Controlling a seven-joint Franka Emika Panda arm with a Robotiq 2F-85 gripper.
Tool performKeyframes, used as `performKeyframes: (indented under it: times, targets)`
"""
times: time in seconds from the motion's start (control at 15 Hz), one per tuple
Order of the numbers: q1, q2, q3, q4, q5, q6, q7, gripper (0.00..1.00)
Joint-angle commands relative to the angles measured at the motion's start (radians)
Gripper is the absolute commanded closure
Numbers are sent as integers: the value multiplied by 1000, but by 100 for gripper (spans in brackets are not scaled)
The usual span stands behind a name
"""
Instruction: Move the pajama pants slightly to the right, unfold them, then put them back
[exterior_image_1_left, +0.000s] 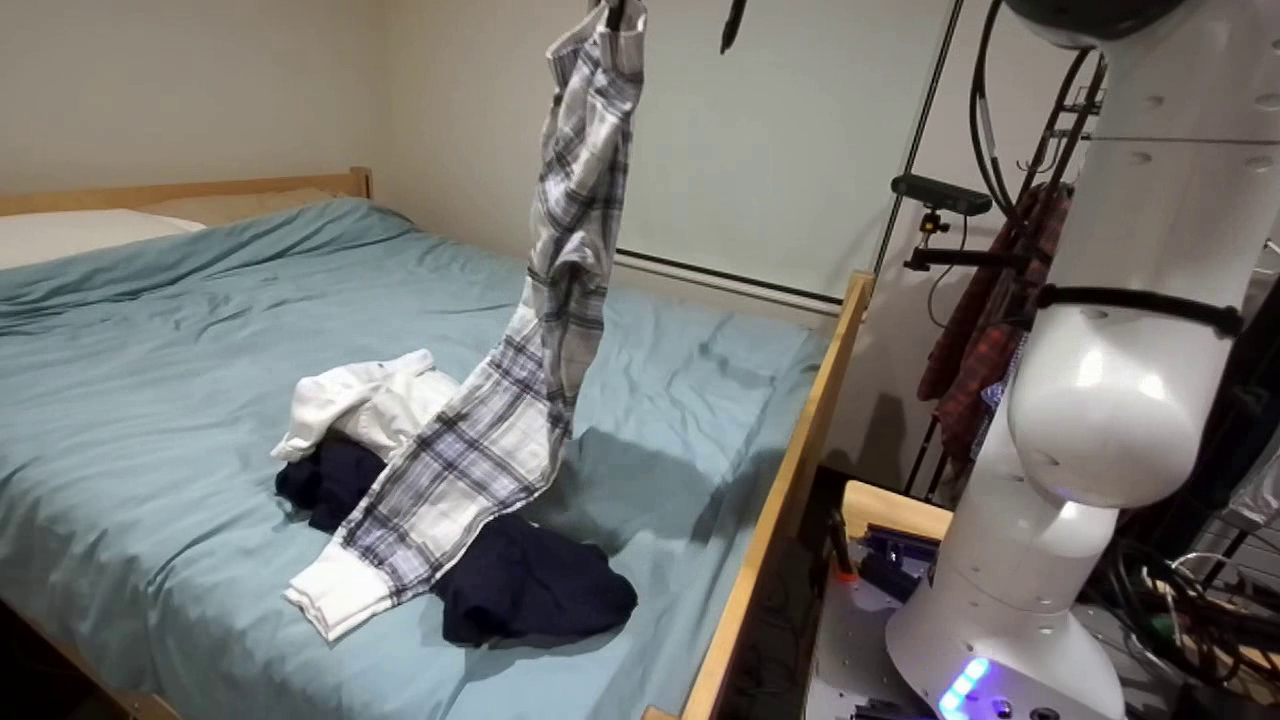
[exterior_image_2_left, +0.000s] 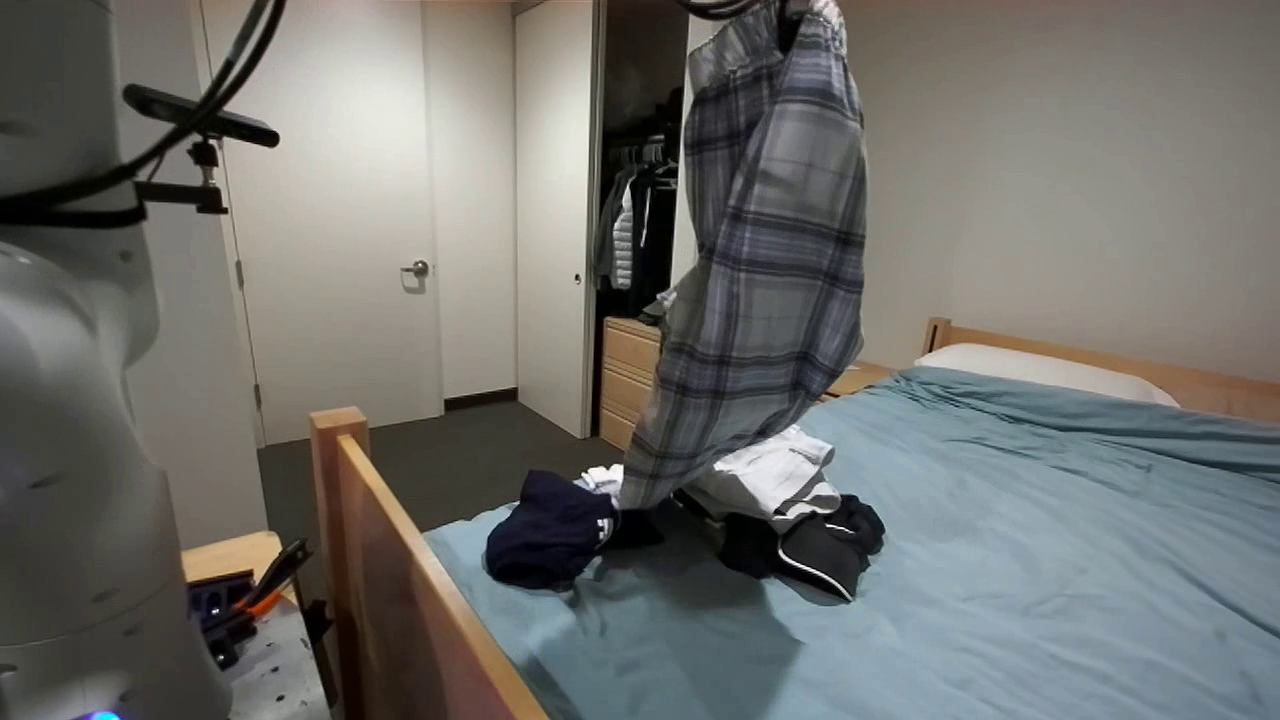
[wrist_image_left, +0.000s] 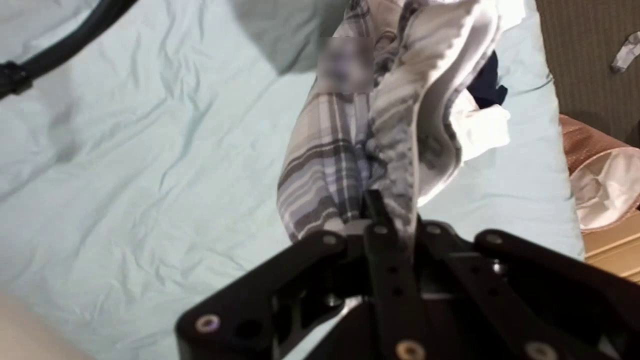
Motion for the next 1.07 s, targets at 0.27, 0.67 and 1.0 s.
performKeyframes:
  times: [0.27, 0.67, 1.0]
  targets:
    - [-55, -91, -102, -265, 80, 135, -144, 94]
    - [-49, -114, -103, -300, -24, 128, -170, 97]
    - [-43, -99, -109, -289, -40, 74, -215, 97]
